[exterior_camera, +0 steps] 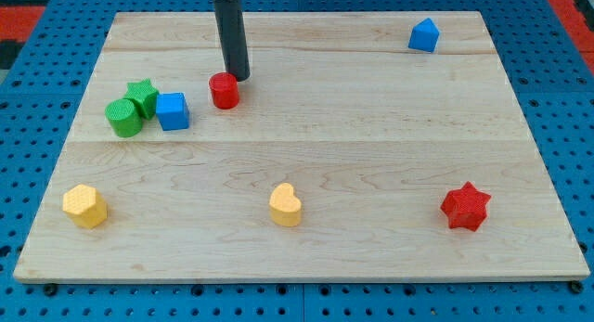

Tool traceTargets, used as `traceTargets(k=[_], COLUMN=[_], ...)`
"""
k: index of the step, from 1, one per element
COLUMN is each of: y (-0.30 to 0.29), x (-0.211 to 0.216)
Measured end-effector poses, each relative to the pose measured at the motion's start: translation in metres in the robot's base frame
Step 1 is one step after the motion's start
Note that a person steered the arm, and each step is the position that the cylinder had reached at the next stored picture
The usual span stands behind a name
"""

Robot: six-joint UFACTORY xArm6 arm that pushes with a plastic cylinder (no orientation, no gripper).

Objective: Move the blue triangle towards group of blocks

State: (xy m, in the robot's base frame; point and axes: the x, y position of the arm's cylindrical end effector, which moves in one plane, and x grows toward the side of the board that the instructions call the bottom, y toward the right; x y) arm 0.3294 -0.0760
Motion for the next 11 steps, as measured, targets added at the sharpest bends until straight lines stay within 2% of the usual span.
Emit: traceTargets(k=[1,3,5,6,7,8,9,10,11], y=[0.014,-0.071,0.158,0.276,0.312,0.314,0.301,0.246,0.309], x=[0.007,0.030,0.026,0.010,-0.035,-0.090,-0.121,-0.081,-0.077])
